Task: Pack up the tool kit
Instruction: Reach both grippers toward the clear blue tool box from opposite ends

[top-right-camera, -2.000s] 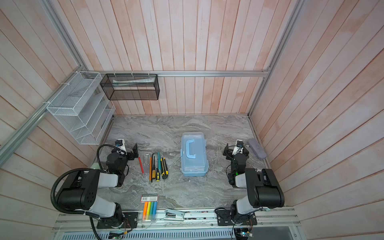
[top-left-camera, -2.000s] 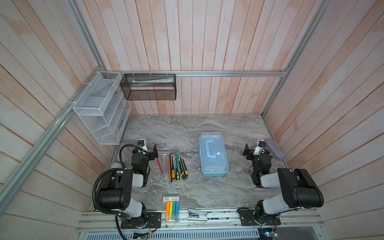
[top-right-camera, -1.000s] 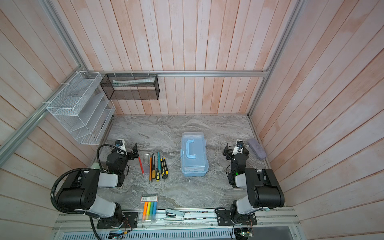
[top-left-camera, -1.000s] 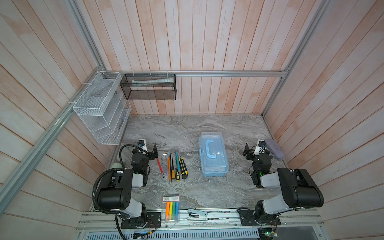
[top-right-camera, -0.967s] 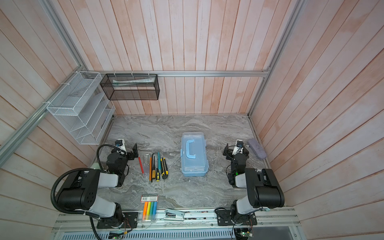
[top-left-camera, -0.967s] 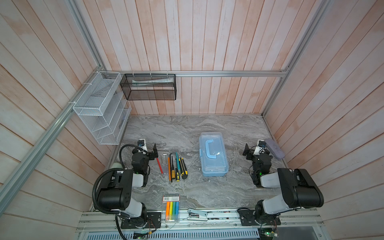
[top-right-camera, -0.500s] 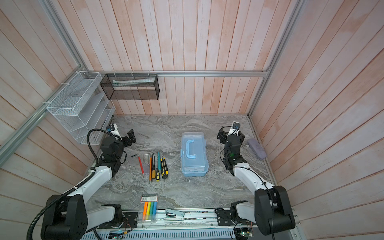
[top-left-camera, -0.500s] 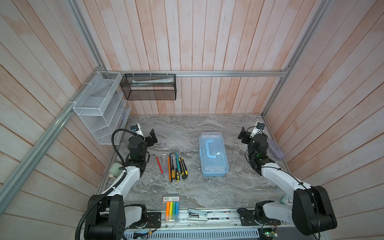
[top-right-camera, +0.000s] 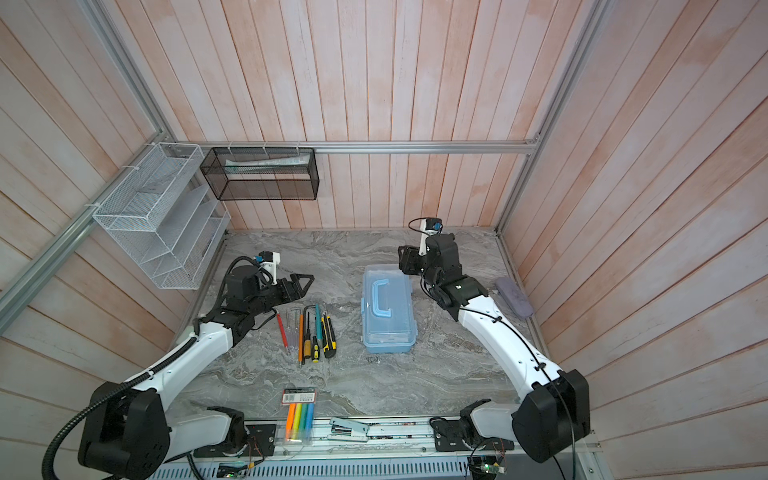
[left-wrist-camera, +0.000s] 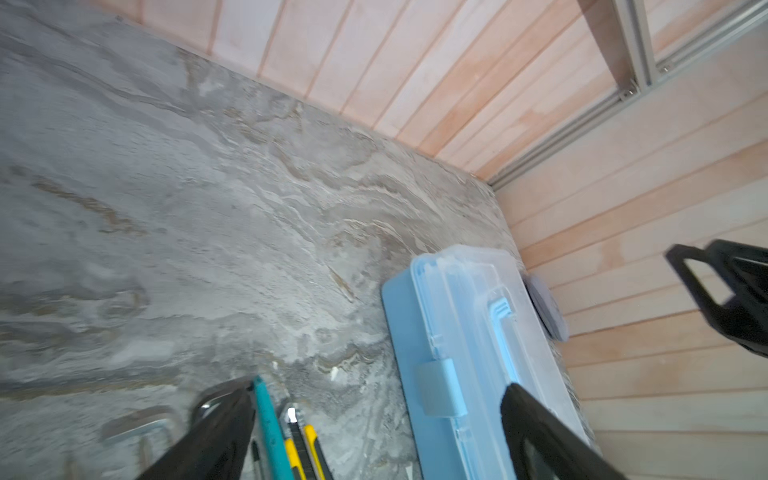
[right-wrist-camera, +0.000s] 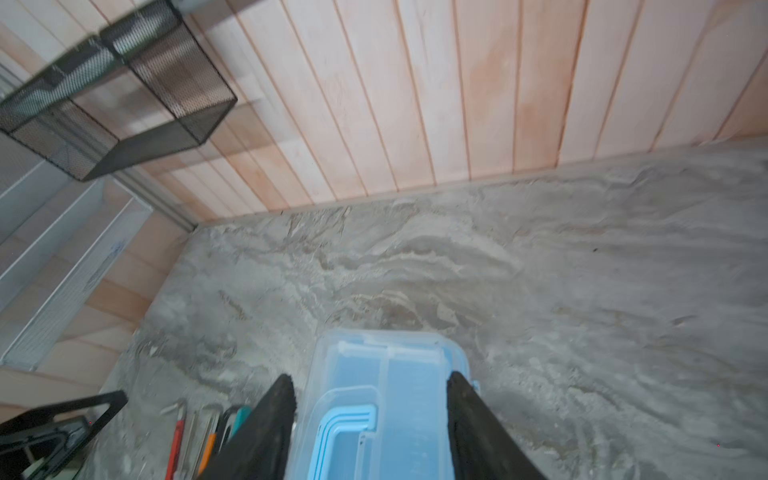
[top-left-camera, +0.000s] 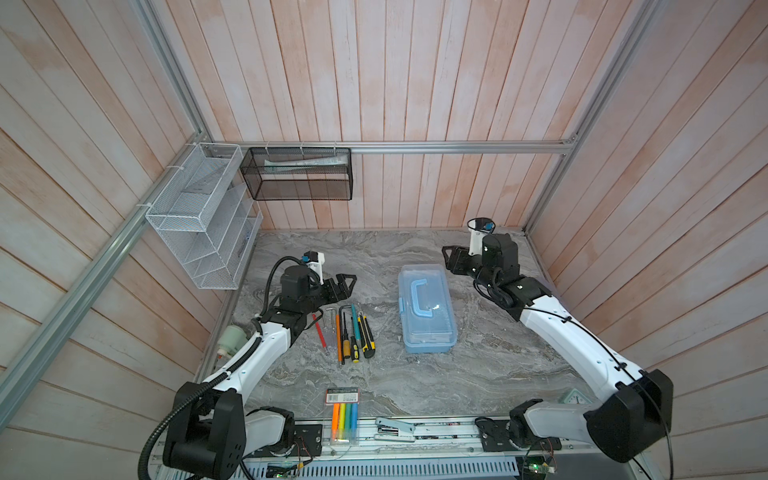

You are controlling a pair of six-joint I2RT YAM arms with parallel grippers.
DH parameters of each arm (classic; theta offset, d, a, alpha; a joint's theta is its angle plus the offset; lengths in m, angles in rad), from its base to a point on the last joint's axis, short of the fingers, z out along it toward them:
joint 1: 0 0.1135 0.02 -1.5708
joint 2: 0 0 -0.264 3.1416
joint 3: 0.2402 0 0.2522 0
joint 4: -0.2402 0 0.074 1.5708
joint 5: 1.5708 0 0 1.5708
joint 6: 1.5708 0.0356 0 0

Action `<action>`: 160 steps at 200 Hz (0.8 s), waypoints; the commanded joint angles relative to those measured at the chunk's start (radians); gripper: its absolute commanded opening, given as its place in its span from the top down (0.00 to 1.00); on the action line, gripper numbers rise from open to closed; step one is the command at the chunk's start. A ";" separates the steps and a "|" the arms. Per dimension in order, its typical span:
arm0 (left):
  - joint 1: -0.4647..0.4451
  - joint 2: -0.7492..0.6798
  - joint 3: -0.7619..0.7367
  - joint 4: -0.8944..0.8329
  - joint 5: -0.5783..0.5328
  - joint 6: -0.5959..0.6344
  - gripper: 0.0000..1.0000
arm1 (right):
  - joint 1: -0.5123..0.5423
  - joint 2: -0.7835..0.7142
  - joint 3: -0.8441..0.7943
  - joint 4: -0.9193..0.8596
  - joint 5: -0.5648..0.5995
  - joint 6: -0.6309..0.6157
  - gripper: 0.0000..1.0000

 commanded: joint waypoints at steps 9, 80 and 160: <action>-0.079 0.053 0.028 0.006 0.068 -0.051 0.09 | 0.018 0.055 -0.003 -0.071 -0.194 0.064 0.43; -0.212 0.175 0.033 0.086 0.050 -0.110 0.22 | 0.057 0.142 -0.053 -0.051 -0.315 0.100 0.56; -0.229 0.202 0.010 0.102 0.020 -0.125 0.25 | 0.071 0.156 -0.124 -0.069 -0.357 0.096 0.61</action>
